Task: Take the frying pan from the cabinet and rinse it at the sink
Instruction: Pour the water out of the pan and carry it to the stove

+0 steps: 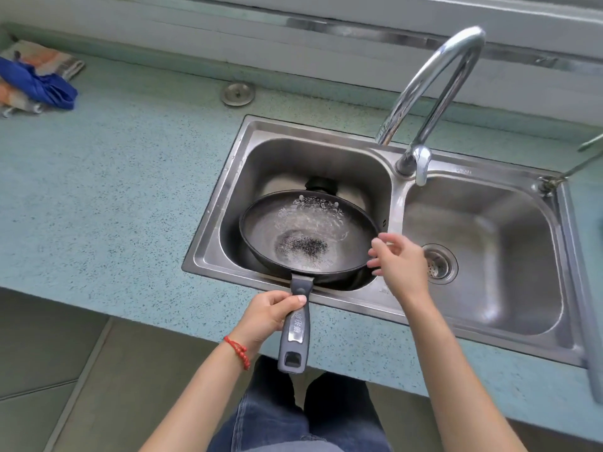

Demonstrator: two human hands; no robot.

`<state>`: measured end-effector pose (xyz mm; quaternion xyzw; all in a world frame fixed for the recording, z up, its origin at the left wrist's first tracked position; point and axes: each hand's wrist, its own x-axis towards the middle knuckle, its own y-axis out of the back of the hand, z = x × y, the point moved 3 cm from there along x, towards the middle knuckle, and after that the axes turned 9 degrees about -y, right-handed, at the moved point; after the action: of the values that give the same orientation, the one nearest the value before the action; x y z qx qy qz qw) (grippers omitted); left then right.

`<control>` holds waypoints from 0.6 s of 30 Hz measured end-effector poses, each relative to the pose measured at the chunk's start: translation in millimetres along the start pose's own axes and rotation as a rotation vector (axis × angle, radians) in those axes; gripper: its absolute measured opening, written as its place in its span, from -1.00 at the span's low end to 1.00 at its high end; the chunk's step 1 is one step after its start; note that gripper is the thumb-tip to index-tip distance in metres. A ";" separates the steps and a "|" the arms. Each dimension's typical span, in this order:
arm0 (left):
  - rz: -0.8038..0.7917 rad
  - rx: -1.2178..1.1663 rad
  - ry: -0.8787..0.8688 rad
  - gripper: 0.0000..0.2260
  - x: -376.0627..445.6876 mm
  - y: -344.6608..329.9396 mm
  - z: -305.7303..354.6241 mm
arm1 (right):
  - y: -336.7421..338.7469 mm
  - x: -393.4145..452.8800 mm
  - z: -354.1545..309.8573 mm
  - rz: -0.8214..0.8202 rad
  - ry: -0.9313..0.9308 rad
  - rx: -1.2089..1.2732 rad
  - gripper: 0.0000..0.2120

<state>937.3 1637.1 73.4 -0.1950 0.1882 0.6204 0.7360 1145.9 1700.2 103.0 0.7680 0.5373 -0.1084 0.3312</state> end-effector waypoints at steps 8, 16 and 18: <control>-0.064 0.007 -0.007 -0.83 5.1 2.1 -0.7 | -45.4 -117.0 20.1 -0.227 -0.141 -0.182 -0.65; -0.120 -0.030 0.018 -0.79 8.9 3.1 -2.5 | -79.0 -130.2 18.4 -0.417 -0.409 0.016 -0.84; -0.146 -0.079 0.044 -0.76 8.0 2.6 -1.9 | -80.4 -130.3 16.0 -0.422 -0.400 0.064 -0.86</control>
<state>935.9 1643.2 67.5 -0.2508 0.1651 0.5677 0.7665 1024.8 1608.3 127.3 0.6127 0.6056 -0.3412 0.3762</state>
